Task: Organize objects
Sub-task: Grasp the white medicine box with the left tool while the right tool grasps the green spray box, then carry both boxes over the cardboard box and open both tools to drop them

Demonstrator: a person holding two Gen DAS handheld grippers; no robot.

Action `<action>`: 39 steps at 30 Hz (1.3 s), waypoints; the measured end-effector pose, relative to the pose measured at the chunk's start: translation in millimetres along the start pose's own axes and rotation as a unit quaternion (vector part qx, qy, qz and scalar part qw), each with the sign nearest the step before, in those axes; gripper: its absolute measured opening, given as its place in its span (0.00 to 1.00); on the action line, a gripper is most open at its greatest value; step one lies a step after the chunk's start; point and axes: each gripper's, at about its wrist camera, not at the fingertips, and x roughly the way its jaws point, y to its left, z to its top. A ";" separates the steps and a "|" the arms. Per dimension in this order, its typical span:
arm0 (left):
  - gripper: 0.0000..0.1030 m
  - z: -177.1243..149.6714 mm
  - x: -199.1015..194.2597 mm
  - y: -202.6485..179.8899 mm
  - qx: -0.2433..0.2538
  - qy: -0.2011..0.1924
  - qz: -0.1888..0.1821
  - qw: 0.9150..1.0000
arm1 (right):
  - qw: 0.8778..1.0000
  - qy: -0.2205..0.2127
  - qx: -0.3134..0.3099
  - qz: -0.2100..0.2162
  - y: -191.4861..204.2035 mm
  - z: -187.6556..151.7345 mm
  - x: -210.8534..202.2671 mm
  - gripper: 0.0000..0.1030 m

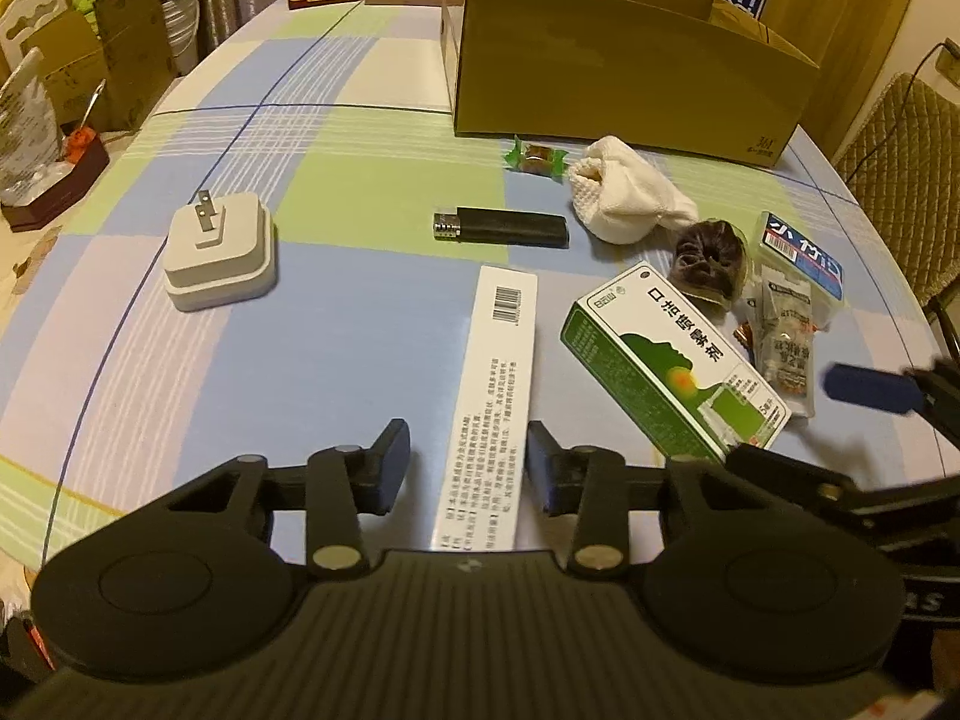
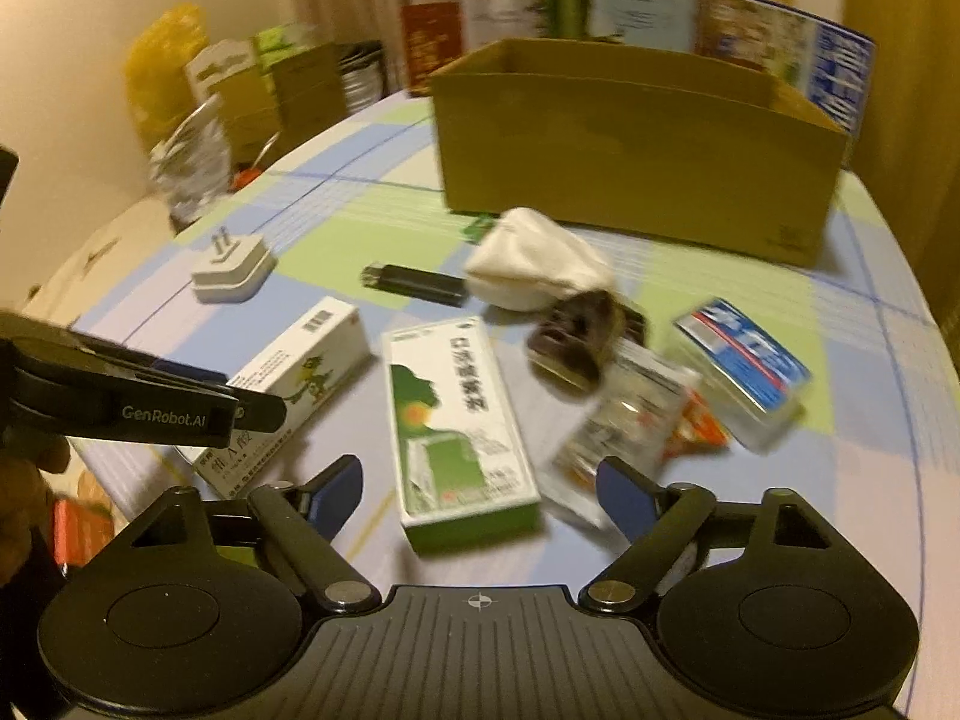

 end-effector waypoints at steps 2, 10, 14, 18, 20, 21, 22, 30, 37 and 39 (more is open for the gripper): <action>0.30 1.4 -0.3 0.8 0.009 0.000 -0.001 1.000 | 1.000 0.009 -0.015 0.005 3.8 4.4 11.0 0.72; 0.23 8.1 12.5 -1.0 0.058 0.001 -0.027 0.998 | 0.998 0.038 -0.041 0.005 7.7 15.7 44.1 0.56; 0.22 12.0 19.4 -2.8 0.082 0.006 -0.030 0.996 | 0.998 0.046 -0.041 0.006 6.7 15.3 51.3 0.53; 0.21 15.3 24.1 -6.6 0.106 0.013 -0.032 0.994 | 0.998 0.053 -0.034 0.009 5.9 13.7 55.7 0.52; 0.21 15.9 26.6 -6.6 0.108 0.014 -0.030 0.994 | 0.998 0.053 -0.031 0.006 7.0 14.1 55.3 0.51; 0.21 16.4 27.0 -6.8 0.108 0.013 -0.030 0.994 | 0.998 0.052 -0.026 0.004 6.7 13.7 54.9 0.51; 0.21 16.8 27.1 -7.1 0.108 0.014 -0.029 0.994 | 0.998 0.053 -0.023 0.002 6.4 13.4 54.1 0.51; 0.20 18.5 14.9 -3.8 0.100 0.011 -0.020 0.995 | 1.000 0.025 -0.002 -0.009 3.6 22.0 29.9 0.51; 0.20 49.8 -11.5 -8.4 0.099 -0.016 -0.026 0.995 | 1.000 -0.011 0.023 -0.016 -8.4 55.0 -4.0 0.51; 0.20 68.3 -19.1 -11.0 0.098 -0.027 -0.034 0.994 | 0.999 -0.024 0.030 -0.020 -17.8 73.4 -15.4 0.51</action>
